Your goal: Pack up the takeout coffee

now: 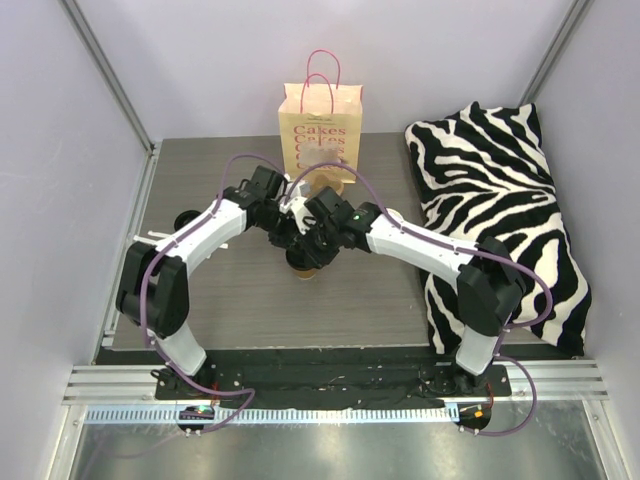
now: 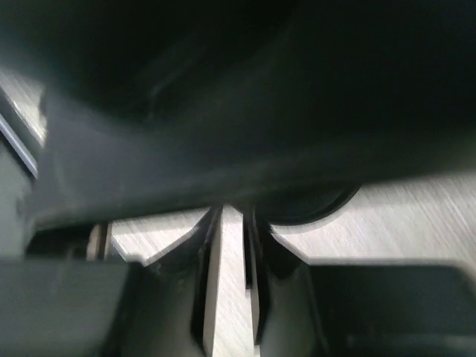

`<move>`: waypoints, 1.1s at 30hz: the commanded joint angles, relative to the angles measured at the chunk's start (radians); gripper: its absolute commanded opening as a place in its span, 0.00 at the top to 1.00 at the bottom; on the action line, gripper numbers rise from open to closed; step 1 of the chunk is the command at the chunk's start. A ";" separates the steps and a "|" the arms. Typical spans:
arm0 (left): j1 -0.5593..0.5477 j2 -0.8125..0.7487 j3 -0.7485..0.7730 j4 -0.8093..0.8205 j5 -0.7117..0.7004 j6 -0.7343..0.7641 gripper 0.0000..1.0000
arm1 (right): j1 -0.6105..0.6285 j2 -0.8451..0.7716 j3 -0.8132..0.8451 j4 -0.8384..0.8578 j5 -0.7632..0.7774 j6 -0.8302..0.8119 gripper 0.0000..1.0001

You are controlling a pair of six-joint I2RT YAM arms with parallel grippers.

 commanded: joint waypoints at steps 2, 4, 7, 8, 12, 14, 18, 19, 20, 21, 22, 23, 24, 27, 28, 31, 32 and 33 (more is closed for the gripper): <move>0.009 0.047 -0.014 -0.025 -0.059 0.031 0.89 | 0.007 0.025 -0.074 0.068 0.050 -0.015 0.76; 0.012 0.047 -0.014 -0.030 -0.056 0.032 0.90 | 0.007 0.018 -0.073 0.061 0.043 -0.014 0.77; 0.012 0.047 -0.015 -0.028 -0.050 0.032 0.90 | 0.005 -0.007 -0.030 0.041 0.023 -0.006 0.77; 0.012 0.047 -0.014 -0.027 -0.049 0.031 0.90 | 0.005 -0.013 -0.015 0.032 0.015 -0.002 0.77; 0.012 0.041 -0.018 -0.024 -0.047 0.031 0.90 | -0.001 -0.057 0.048 0.012 -0.019 0.018 0.78; 0.011 0.036 -0.020 -0.024 -0.047 0.031 0.90 | -0.014 -0.064 0.067 -0.001 -0.025 0.028 0.78; 0.012 0.036 -0.021 -0.022 -0.042 0.029 0.90 | -0.047 -0.077 0.081 -0.002 -0.025 0.058 0.82; 0.012 0.036 -0.021 -0.022 -0.044 0.029 0.90 | -0.048 -0.079 0.081 -0.001 -0.025 0.058 0.82; 0.011 0.036 -0.023 -0.021 -0.041 0.029 0.90 | -0.050 -0.079 0.081 0.001 -0.026 0.063 0.82; 0.011 0.038 -0.023 -0.021 -0.042 0.029 0.90 | -0.050 -0.079 0.078 0.007 -0.034 0.064 0.82; 0.011 0.039 -0.023 -0.021 -0.042 0.029 0.90 | -0.050 -0.077 0.075 0.010 -0.038 0.067 0.83; 0.012 0.039 -0.021 -0.021 -0.041 0.029 0.90 | -0.050 -0.074 0.072 0.015 -0.043 0.072 0.82; 0.012 0.041 -0.020 -0.021 -0.039 0.029 0.90 | -0.050 -0.073 0.058 0.028 -0.046 0.071 0.83; 0.012 0.044 -0.020 -0.019 -0.039 0.028 0.90 | -0.048 -0.065 0.012 0.071 -0.034 0.064 0.83; 0.012 0.044 -0.021 -0.018 -0.039 0.028 0.90 | -0.050 -0.061 -0.002 0.085 -0.032 0.063 0.83; 0.012 0.056 -0.020 -0.021 -0.035 0.026 0.90 | -0.041 -0.039 -0.062 0.137 -0.020 0.060 0.82; 0.012 0.055 -0.015 -0.022 -0.038 0.028 0.90 | -0.038 -0.027 -0.094 0.156 -0.011 0.057 0.83; 0.011 0.055 -0.012 -0.027 -0.041 0.029 0.90 | -0.036 -0.025 -0.109 0.160 -0.008 0.054 0.83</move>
